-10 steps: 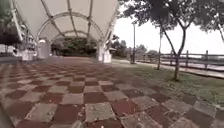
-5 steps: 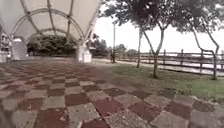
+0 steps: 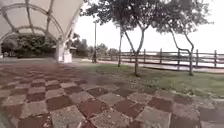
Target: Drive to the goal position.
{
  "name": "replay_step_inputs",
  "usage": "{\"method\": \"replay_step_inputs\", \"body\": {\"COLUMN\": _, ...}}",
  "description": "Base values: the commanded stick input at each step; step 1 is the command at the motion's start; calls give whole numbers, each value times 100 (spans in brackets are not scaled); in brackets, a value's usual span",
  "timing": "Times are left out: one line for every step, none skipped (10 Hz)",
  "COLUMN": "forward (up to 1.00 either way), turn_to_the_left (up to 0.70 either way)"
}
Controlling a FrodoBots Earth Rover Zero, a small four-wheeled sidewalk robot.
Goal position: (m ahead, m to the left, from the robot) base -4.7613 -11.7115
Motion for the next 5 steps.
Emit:
{"method": "replay_step_inputs", "body": {"forward": 0, "turn_to_the_left": -45}}
{"method": "replay_step_inputs", "body": {"forward": 0, "turn_to_the_left": -45}}
{"method": "replay_step_inputs", "body": {"forward": 0, "turn_to_the_left": -45}}
{"method": "replay_step_inputs", "body": {"forward": 0, "turn_to_the_left": -45}}
{"method": "replay_step_inputs", "body": {"forward": 0, "turn_to_the_left": -45}}
